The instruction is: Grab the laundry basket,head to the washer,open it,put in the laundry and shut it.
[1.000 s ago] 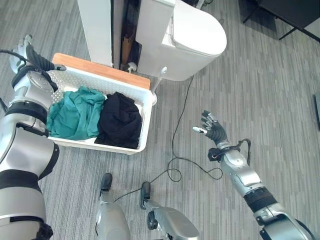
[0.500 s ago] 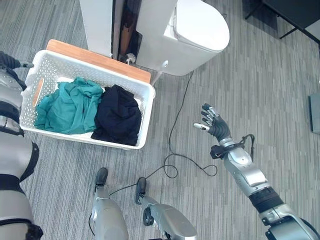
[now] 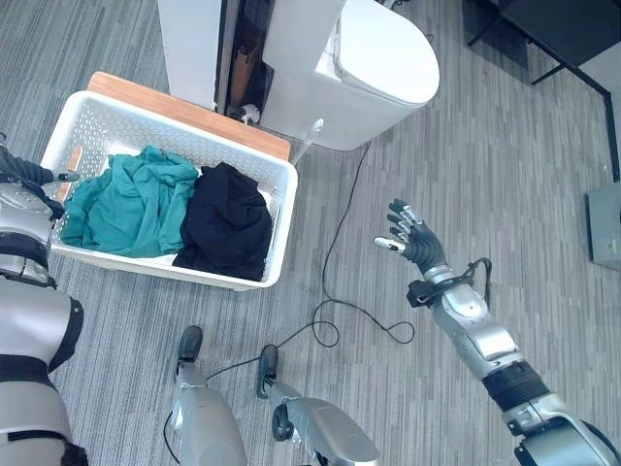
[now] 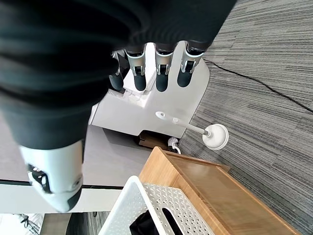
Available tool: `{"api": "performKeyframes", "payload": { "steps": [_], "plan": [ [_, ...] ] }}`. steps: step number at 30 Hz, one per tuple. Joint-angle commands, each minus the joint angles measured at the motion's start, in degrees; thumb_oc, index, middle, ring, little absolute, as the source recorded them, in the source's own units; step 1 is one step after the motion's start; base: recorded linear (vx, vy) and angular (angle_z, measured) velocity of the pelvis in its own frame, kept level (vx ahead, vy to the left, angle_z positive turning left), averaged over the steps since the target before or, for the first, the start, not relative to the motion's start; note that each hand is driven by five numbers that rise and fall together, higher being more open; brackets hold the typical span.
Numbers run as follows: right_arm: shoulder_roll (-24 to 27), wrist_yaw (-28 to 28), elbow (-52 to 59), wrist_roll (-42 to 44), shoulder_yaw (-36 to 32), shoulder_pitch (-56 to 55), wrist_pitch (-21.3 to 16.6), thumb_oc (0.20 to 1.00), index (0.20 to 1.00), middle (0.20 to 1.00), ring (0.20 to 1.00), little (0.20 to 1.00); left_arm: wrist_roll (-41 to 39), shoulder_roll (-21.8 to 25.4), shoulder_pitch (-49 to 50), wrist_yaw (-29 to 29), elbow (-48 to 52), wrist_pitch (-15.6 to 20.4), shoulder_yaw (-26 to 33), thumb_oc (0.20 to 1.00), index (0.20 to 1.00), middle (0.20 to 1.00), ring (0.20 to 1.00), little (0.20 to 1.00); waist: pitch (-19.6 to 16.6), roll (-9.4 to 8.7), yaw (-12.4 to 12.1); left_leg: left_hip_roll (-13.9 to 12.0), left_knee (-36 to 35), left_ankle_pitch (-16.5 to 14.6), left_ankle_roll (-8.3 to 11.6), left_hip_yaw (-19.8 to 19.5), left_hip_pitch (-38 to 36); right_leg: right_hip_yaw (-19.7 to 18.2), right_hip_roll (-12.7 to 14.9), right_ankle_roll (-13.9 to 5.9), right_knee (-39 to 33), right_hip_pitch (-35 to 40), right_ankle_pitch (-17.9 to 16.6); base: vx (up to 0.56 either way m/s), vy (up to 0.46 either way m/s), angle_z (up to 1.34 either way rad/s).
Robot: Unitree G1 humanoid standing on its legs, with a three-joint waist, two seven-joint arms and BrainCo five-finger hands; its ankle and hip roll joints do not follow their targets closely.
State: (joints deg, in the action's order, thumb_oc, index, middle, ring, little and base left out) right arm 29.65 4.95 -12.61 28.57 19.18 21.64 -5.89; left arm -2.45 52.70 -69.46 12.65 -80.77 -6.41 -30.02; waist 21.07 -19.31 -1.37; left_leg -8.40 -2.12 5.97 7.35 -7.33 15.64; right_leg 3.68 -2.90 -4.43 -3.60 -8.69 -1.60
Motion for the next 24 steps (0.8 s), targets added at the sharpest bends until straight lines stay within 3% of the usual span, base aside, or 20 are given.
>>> {"api": "performKeyframes", "payload": {
  "steps": [1, 13, 24],
  "plan": [
    [2.98, 0.56, 1.67, 1.67, -3.72, -1.14, -1.38, 1.000, 1.000, 1.000, 1.000, 1.000, -3.19, 0.32, -2.83, 0.58, -4.50, 1.26, -0.68, 1.000, 1.000, 1.000, 1.000, 1.000, -0.53, -0.27, -0.34, -6.26, 0.67, -1.98, -0.25, 1.00, -0.93, -0.85, 7.64, -5.84, 2.10, -1.79, -3.19, 0.00, 0.000, 0.00],
    [3.98, 0.96, 2.85, 0.75, -3.42, 0.10, -1.10, 1.000, 1.000, 1.000, 1.000, 1.000, -6.20, -2.15, -2.12, -0.15, -4.10, 1.98, -0.44, 1.000, 1.000, 1.000, 1.000, 1.000, 0.64, 0.13, 0.96, -5.83, 2.83, -2.90, -0.49, 1.13, 0.86, -0.97, 8.16, -5.92, 2.46, -2.94, -3.75, 0.00, 0.000, 0.00],
    [6.00, 0.89, 4.26, 1.39, -3.72, 2.57, -1.58, 1.000, 1.000, 1.000, 1.000, 1.000, -4.10, -4.17, -0.14, -2.43, -2.20, 2.49, -2.88, 1.000, 1.000, 1.000, 1.000, 1.000, 1.44, 0.27, 2.07, -5.75, 5.26, -4.14, -0.54, 1.70, 2.19, -1.68, 8.30, -5.92, 2.71, -3.92, -4.28, 0.00, 0.015, -0.07]
  ]
}}
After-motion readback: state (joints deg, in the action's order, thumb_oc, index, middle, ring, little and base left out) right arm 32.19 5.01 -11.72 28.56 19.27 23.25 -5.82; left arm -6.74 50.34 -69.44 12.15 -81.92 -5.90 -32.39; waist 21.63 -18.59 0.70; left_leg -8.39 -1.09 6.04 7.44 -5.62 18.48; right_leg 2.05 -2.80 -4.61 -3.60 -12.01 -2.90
